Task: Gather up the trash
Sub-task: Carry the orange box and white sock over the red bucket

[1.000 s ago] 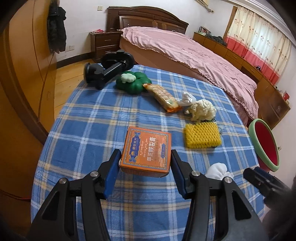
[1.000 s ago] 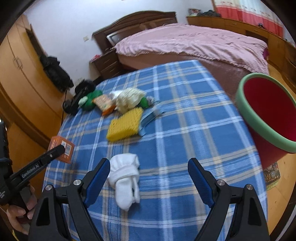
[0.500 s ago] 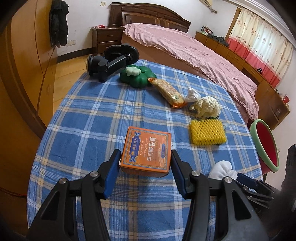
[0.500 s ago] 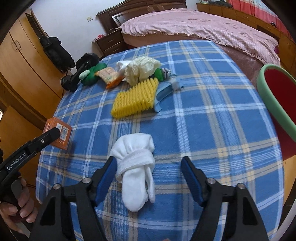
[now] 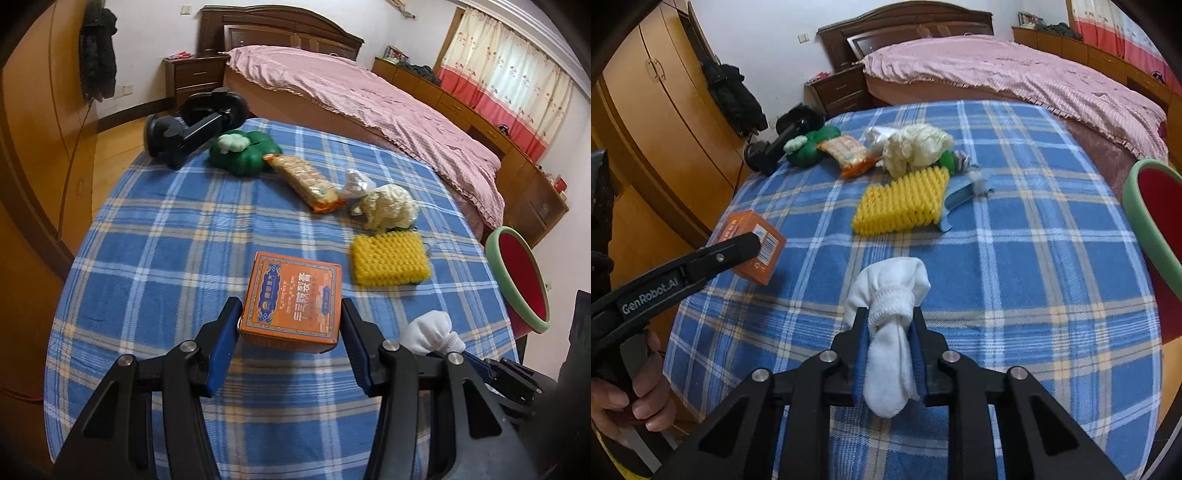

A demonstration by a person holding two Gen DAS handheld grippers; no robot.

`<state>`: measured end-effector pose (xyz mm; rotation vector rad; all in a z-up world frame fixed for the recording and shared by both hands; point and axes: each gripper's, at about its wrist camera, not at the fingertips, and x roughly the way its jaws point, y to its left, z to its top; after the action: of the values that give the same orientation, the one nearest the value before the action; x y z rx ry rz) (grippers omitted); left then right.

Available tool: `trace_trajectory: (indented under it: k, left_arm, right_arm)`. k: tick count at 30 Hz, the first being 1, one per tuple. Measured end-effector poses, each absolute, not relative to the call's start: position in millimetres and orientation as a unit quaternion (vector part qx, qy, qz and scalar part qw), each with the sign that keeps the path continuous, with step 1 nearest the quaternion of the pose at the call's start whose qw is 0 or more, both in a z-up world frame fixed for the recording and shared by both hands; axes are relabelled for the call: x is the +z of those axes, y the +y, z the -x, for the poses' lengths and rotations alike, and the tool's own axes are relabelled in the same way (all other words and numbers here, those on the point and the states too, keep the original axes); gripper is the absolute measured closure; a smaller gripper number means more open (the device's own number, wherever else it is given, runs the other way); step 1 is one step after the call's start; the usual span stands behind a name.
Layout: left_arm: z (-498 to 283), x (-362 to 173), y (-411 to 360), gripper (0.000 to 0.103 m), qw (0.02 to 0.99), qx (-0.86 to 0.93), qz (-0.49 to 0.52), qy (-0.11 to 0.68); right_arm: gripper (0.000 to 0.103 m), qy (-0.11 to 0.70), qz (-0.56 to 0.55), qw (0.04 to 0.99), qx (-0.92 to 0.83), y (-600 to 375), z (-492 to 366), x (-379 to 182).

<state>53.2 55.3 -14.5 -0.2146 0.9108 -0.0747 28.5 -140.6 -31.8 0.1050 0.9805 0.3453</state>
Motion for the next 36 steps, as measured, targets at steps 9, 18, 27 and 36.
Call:
trace_trajectory:
  k: [9, 18, 27, 36]
  left_arm:
    - [-63, 0, 23, 0.049, 0.894, -0.079, 0.080, 0.433]
    - [-78, 17, -22, 0.049, 0.892, -0.140, 0.048, 0.427]
    - [-88, 32, -75, 0.049, 0.885, -0.211, 0.007, 0.415]
    - [-107, 44, -132, 0.049, 0.870, -0.286, -0.034, 0.401]
  right_arm:
    - [0.081, 0.421, -0.080, 0.894, 0.132, -174, -22, -1]
    - [0.081, 0.385, -0.126, 0.911, 0.079, -223, -18, 25]
    - [0.081, 0.367, -0.157, 0.917, 0.018, -268, -18, 35]
    - [0.081, 0.345, -0.181, 0.918, -0.069, -321, -17, 44]
